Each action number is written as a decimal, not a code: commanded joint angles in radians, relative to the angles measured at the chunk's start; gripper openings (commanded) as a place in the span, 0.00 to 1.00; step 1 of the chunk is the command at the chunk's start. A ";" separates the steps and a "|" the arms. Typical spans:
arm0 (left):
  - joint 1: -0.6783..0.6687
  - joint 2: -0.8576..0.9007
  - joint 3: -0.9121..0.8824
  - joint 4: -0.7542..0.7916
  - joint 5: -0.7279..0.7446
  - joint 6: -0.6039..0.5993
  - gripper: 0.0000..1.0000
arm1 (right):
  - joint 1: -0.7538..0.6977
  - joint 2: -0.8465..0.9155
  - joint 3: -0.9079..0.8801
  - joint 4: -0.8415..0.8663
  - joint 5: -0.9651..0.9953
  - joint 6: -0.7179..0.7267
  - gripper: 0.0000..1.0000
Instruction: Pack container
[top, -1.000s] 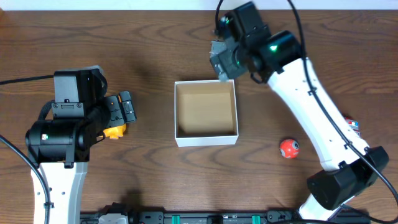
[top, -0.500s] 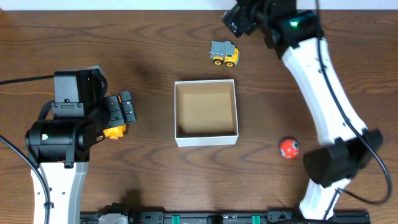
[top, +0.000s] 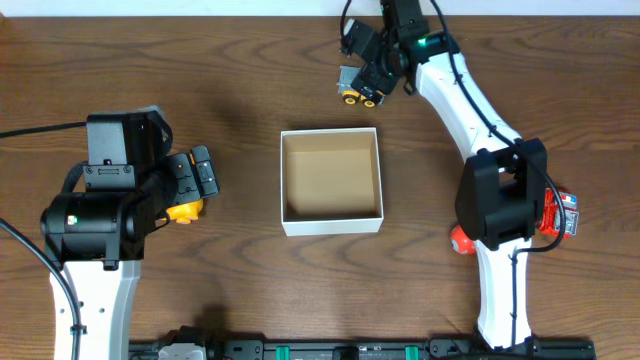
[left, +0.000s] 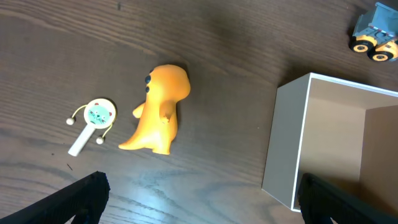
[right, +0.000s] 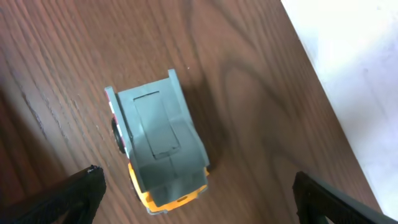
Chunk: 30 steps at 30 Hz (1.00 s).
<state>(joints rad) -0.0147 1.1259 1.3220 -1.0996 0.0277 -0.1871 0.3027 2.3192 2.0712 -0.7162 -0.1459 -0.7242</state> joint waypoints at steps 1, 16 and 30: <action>0.005 0.004 0.019 -0.002 0.010 -0.013 0.98 | -0.008 0.024 0.009 -0.002 -0.048 -0.018 0.99; 0.005 0.004 0.019 0.005 0.010 -0.013 0.98 | -0.009 0.070 0.008 -0.016 -0.117 -0.017 0.99; 0.005 0.004 0.019 0.005 0.010 -0.013 0.98 | -0.015 0.128 0.008 0.012 -0.128 -0.013 0.99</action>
<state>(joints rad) -0.0147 1.1259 1.3220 -1.0954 0.0273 -0.1875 0.2977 2.4367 2.0712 -0.7109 -0.2550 -0.7277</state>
